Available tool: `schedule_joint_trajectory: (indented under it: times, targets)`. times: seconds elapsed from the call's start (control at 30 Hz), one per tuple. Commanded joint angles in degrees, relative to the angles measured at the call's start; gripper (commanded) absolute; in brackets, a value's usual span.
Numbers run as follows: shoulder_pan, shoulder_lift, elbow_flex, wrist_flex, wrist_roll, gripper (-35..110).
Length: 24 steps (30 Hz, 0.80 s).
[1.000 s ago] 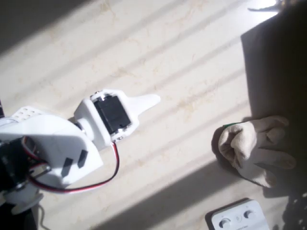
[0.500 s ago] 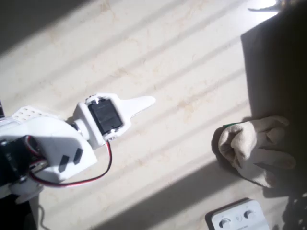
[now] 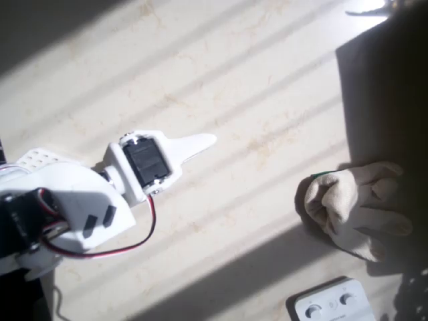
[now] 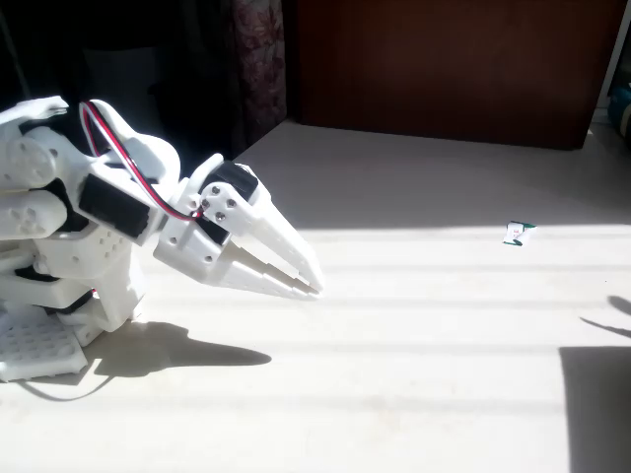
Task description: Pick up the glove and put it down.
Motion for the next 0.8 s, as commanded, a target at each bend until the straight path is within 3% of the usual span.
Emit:
schedule_joint_trajectory:
  times: [0.0, 0.23, 0.57, 0.77]
  targets:
    - [-0.2, 0.4, 1.0, -0.1, -0.4, 0]
    - [-0.2, 0.4, 0.7, 0.7, -0.4, 0]
    - [-0.2, 0.4, -3.3, 21.8, 0.2, 0]
    - [-0.2, 0.5, -4.0, 24.0, -0.1, 0]
